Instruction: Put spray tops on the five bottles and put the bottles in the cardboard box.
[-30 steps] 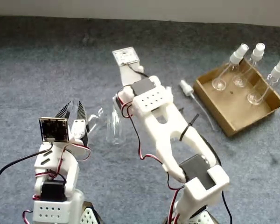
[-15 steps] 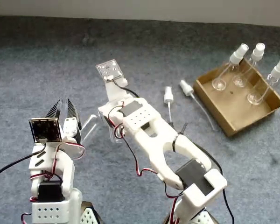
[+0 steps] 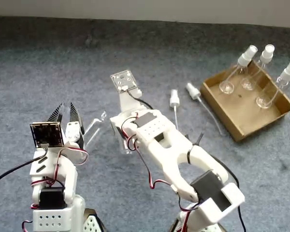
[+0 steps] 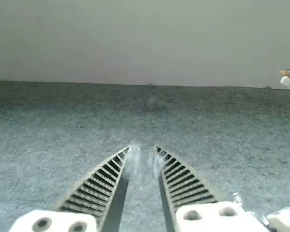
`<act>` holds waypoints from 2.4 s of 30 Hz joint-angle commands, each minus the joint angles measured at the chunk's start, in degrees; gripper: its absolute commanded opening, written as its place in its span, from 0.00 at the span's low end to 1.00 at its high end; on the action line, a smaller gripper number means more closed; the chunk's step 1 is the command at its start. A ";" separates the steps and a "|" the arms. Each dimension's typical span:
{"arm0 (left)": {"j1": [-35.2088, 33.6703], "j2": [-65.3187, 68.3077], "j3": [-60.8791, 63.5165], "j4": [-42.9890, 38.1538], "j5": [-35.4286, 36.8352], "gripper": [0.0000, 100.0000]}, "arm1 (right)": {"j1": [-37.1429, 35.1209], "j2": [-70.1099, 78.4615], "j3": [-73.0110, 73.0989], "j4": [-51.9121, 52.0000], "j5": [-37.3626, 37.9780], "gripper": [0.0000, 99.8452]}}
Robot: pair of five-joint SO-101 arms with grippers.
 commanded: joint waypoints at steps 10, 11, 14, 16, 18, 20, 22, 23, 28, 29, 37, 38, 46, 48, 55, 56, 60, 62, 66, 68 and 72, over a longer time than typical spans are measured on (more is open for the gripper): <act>-0.40 -0.75 -2.59 -0.09 -0.09 0.04 | 7.96 -0.40 4.62 3.47 10.37 0.16; -0.40 -0.75 -2.59 -0.09 -0.09 0.04 | 8.48 -0.40 4.44 4.88 10.55 0.16; -0.40 -0.75 -2.59 -0.09 -0.09 0.04 | 9.19 -0.40 4.18 8.48 10.73 0.17; -0.31 -0.75 -2.59 -0.09 -0.09 0.04 | 9.36 -0.40 4.18 10.42 10.73 0.21; -0.31 -0.75 -2.59 -0.09 -0.09 0.04 | 9.36 -0.40 4.09 11.82 10.73 0.25; -0.31 -0.75 -2.59 -0.09 -0.09 0.04 | 9.36 -0.40 4.00 12.44 10.81 0.27; -0.31 -0.75 -2.59 -0.09 -0.09 0.04 | 9.36 -0.40 4.00 12.44 13.19 0.27; -0.31 -0.75 -2.59 -0.09 -0.09 0.04 | 9.36 -0.40 4.00 12.44 15.03 0.27; 0.48 -0.75 -2.59 -0.09 -0.09 0.04 | 9.54 -0.40 4.00 12.53 17.05 0.27; 1.19 -0.75 -2.51 0.09 -0.18 0.04 | 9.80 -0.40 4.00 12.70 17.05 0.27; 2.95 -0.75 -1.63 -0.09 -0.35 0.04 | 16.75 -0.48 -5.32 25.89 17.05 0.27; 2.95 -0.75 -1.54 -0.09 -0.35 0.04 | 17.54 -0.48 -6.90 27.56 17.05 0.26; 2.95 -0.75 -1.45 -0.09 -0.35 0.04 | 21.05 -0.48 -17.71 36.70 17.41 0.18; 2.95 -0.75 -1.45 -0.09 -0.35 0.04 | 21.05 -0.48 -20.00 39.25 17.41 0.18; 2.95 -0.75 -1.36 -0.09 -0.35 0.04 | 22.29 -2.86 -30.29 50.59 17.49 0.18; 3.03 -0.75 -1.36 -0.09 -0.35 0.04 | 22.90 -4.18 -31.16 51.65 17.49 0.18; 3.03 -0.75 -1.36 -0.09 -0.35 0.04 | 24.84 -12.00 -33.01 52.70 17.49 0.18; 3.03 -0.75 -1.36 -0.09 -0.35 0.04 | 24.92 -16.48 -32.22 52.88 17.58 0.18; 3.03 -0.75 -1.36 -0.09 -0.35 0.04 | 25.71 -25.54 -25.80 52.62 17.58 0.18; 3.03 -0.75 -1.36 -0.09 -0.18 0.04 | 25.80 -29.85 -22.29 52.62 17.58 0.18; 3.12 -0.75 -1.36 0.00 -0.09 0.04 | 25.80 -37.58 -14.29 50.68 17.58 0.18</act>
